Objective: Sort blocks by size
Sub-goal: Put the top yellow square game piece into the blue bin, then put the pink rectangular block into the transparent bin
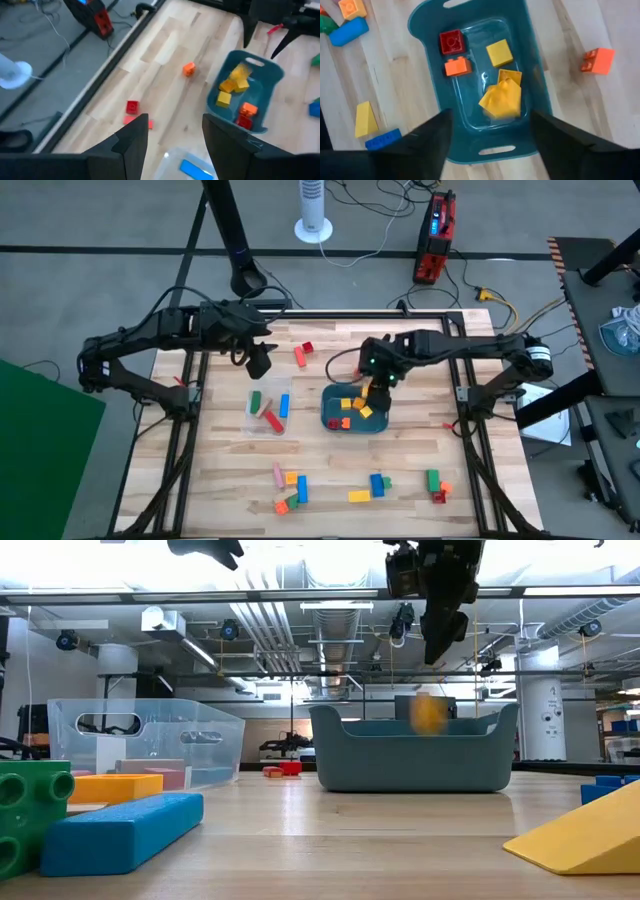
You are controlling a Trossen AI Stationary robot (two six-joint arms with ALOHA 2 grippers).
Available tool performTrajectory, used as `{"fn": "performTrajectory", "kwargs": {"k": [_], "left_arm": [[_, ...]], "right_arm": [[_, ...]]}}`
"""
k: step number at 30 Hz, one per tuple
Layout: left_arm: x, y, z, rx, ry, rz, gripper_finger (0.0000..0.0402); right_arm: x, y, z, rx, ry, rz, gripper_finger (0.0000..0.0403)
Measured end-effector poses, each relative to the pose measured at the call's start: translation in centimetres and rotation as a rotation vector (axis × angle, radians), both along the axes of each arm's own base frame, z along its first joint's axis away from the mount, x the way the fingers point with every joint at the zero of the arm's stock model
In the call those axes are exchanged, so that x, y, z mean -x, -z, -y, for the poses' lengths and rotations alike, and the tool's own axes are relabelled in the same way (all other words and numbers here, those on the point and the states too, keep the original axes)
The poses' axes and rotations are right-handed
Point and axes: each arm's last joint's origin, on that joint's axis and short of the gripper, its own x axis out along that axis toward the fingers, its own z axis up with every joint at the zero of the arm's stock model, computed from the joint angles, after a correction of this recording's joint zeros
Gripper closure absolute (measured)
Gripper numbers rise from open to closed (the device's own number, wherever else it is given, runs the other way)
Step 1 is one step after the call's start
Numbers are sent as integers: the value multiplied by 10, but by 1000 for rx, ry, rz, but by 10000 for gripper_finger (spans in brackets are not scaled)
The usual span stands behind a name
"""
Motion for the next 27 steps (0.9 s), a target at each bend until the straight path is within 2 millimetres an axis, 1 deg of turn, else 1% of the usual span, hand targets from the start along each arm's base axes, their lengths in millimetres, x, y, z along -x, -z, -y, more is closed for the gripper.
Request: {"fn": "performTrajectory", "kwargs": {"k": [2, 5, 7, 10, 13, 17, 19, 22, 27], "left_arm": [[-2, 1, 1, 46, -7, 12, 228], [-2, 2, 4, 142, -19, 34, 228], [-2, 3, 10, 229, -8, 37, 229], [1, 8, 26, 392, -5, -1, 229], [5, 11, 49, 538, -28, -50, 229], [7, 12, 89, 669, -15, -76, 229], [9, 14, 110, 712, -24, -88, 229], [12, 19, 138, 754, -81, -95, 228], [8, 36, 176, 808, -207, -141, 228]], "right_arm": [[0, 1, 0, 19, 6, -4, 112], [3, -1, 2, 64, -1, -18, 86], [8, -5, 3, 101, -3, -21, 78], [15, -13, 5, 130, -10, 3, 78], [19, -18, 7, 148, -4, 35, 86], [19, -26, 9, 166, 11, 111, 101], [17, -28, 9, 165, 24, 138, 108], [16, -28, 9, 146, 69, 155, 117], [13, -29, 9, 108, 148, 167, 126]]}}
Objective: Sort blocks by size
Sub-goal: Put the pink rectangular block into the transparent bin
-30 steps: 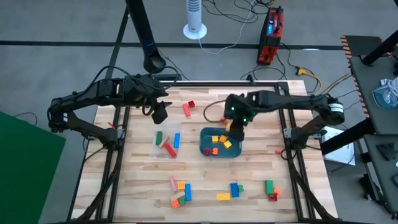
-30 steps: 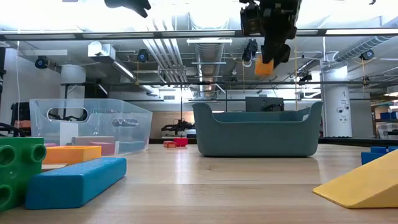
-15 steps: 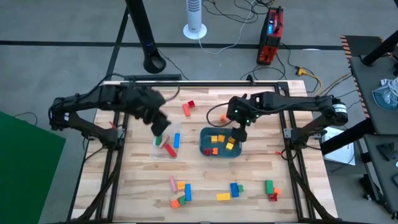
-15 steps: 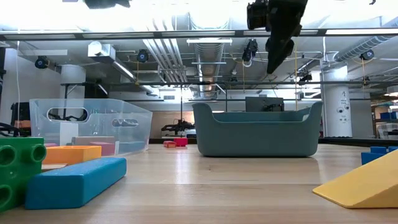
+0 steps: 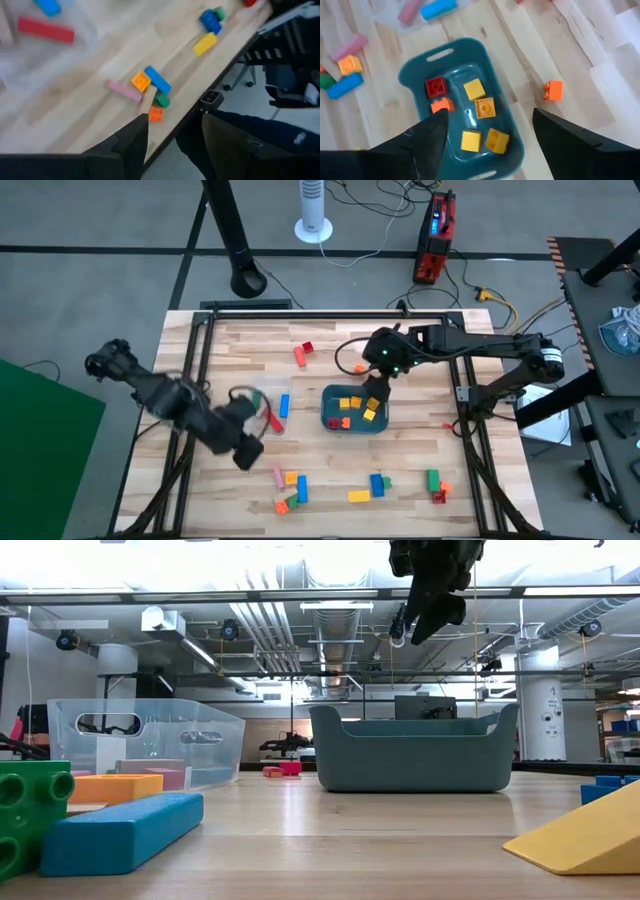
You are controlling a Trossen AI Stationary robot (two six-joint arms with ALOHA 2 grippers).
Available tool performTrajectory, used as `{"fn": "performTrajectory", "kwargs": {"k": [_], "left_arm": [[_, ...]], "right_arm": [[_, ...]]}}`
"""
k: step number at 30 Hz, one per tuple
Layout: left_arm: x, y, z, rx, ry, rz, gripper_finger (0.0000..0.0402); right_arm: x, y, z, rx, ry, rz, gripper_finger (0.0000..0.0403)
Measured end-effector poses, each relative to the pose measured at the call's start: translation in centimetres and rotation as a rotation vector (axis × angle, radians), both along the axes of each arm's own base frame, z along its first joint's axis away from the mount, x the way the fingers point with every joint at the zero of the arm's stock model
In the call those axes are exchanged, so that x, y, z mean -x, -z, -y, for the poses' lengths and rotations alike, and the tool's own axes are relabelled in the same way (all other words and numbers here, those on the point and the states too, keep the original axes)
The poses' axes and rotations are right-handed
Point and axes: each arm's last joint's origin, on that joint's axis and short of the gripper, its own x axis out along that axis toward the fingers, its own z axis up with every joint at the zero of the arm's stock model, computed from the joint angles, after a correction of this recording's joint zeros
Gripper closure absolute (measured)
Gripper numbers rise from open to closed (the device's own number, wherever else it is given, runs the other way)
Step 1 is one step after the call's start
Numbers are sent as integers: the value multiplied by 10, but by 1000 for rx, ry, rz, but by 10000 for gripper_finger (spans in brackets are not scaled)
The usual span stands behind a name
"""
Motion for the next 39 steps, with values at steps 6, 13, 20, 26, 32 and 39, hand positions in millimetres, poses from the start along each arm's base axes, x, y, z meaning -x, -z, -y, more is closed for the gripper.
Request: {"fn": "performTrajectory", "kwargs": {"k": [6, 13, 20, 26, 32, 39], "left_arm": [[-24, 34, 25, 6, -179, -121, 228], [-54, 85, 44, -27, -392, -224, 228], [-63, 137, 57, -14, -472, -276, 228], [-52, 179, 56, 45, -561, -294, 228], [-47, 192, 49, 23, -600, -318, 228], [-50, 210, 48, -5, -609, -340, 228]], "right_arm": [[0, 0, 0, -63, 100, 6, 126], [-1, 0, -6, -152, 220, 9, 113], [-2, 0, -21, -185, 220, 4, 114], [-3, 0, -32, -192, 196, 1, 124], [-3, 0, -34, -195, 198, 0, 124], [-3, 0, -33, -175, 211, 3, 114]]}}
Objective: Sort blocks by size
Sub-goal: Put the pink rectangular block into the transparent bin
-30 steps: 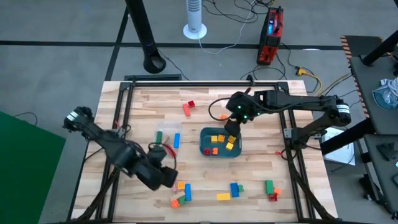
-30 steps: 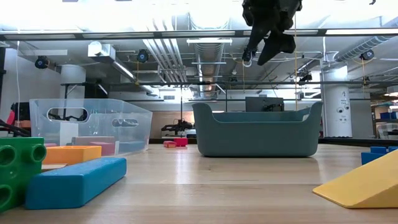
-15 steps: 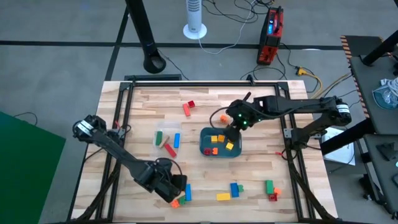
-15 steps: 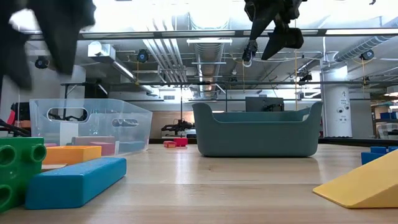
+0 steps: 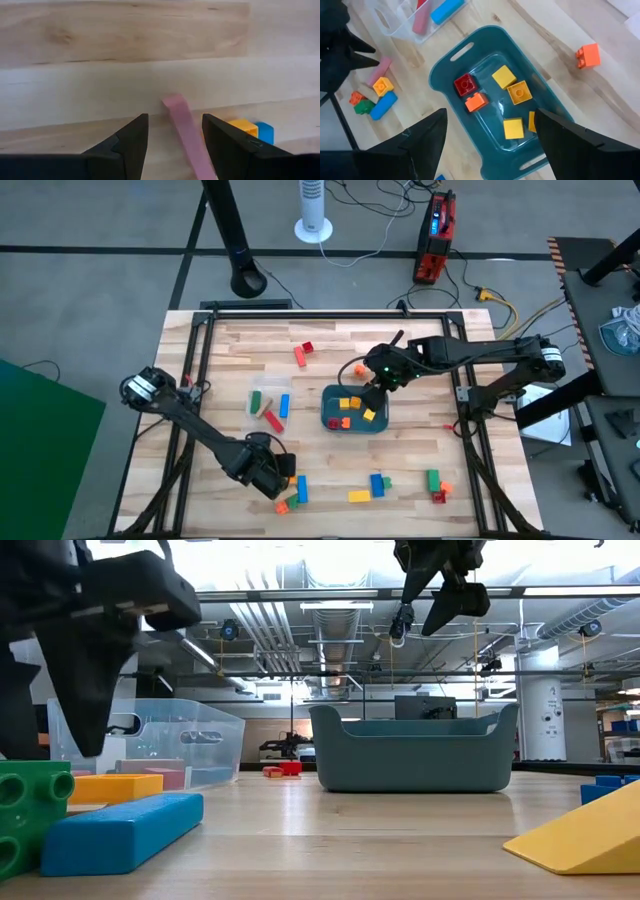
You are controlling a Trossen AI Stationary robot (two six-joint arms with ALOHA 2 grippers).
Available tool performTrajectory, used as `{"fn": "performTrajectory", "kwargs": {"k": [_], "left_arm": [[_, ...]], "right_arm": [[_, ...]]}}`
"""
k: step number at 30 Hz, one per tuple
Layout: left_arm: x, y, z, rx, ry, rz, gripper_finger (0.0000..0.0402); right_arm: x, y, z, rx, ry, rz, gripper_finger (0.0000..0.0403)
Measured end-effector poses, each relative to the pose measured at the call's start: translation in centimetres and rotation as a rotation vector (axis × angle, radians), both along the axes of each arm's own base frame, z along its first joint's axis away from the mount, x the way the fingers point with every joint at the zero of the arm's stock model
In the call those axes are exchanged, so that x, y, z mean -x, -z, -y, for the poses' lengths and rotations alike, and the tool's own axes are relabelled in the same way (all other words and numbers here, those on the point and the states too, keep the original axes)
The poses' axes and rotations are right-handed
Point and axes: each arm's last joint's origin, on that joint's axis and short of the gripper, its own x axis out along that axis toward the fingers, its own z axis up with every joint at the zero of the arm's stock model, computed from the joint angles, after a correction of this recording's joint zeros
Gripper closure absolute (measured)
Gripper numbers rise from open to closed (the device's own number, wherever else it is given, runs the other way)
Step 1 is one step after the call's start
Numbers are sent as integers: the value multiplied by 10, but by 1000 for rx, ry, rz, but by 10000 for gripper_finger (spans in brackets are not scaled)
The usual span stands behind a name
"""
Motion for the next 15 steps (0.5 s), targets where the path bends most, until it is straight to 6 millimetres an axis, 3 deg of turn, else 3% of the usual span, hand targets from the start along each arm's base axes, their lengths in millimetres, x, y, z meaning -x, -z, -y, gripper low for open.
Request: {"fn": "performTrajectory", "kwargs": {"k": [15], "left_arm": [[-10, 30, 8, -4, 57, -45, 243]], "right_arm": [[0, 0, 1, 19, 10, -1, 128]]}}
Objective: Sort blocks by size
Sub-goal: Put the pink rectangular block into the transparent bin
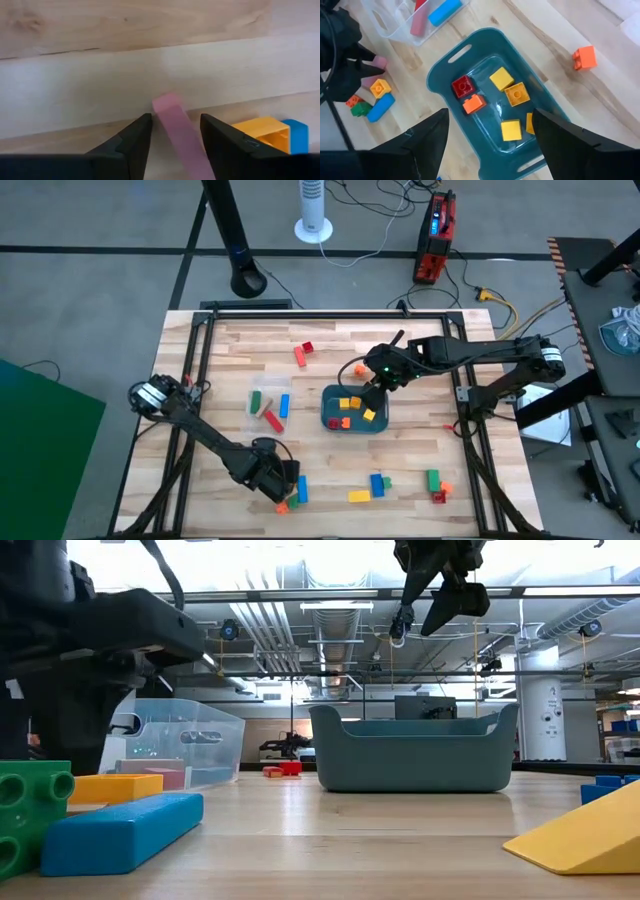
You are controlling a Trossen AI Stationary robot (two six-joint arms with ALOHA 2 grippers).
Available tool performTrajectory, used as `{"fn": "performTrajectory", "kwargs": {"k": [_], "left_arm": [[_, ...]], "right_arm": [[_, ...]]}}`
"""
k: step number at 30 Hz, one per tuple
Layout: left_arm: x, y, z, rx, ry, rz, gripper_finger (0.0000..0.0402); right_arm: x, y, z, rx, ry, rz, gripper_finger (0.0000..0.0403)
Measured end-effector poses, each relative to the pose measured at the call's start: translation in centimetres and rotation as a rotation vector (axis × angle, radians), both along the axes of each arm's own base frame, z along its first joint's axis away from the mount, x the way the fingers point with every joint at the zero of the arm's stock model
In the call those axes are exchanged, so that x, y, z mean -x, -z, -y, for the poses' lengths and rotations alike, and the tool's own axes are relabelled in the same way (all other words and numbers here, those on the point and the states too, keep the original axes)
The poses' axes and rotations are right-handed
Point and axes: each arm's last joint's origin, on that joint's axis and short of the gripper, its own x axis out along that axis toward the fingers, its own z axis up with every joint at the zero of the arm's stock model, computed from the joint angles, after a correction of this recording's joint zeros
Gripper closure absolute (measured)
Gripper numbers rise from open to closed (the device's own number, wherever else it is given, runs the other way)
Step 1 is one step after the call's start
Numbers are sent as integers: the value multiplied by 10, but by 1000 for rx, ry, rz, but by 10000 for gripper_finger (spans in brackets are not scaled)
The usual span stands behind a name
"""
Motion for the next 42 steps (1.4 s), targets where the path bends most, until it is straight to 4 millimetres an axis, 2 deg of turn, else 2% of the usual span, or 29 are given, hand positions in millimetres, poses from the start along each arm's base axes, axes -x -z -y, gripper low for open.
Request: {"fn": "performTrajectory", "kwargs": {"k": [3, 9, 13, 15, 18, 22, 26, 30, 34, 38, 42], "left_arm": [[1, 0, 0, -1, 5, -8, 270], [1, -1, -1, -12, 38, -25, 363], [1, -8, 0, -22, 86, -42, 362], [1, -24, 1, 5, 146, -48, 362], [-2, -68, 3, 42, 230, 25, 362], [8, -121, -9, -23, 309, 86, 361], [29, -157, -46, -170, 260, 48, 360], [42, -173, -93, -272, 245, -2, 359], [41, -170, -135, -300, 270, 51, 359], [34, -145, -166, -256, 286, 99, 359], [37, -118, -185, -214, 203, 29, 338]], "right_arm": [[0, 0, 0, 6, 3, 0, 125], [0, 0, 1, 33, 13, -1, 119], [0, 0, 2, 53, 20, -1, 127], [0, 0, 2, 53, 21, -2, 131], [0, 0, 2, 54, 21, -2, 137], [0, 0, 2, 55, 20, -1, 144], [-2, -1, 2, 87, 5, 25, 149], [-6, -4, 3, 112, -10, 71, 152], [-7, -5, 3, 128, -31, 86, 149], [-7, -5, 3, 131, -36, 81, 142], [-7, -5, 3, 139, -48, 80, 135]]}}
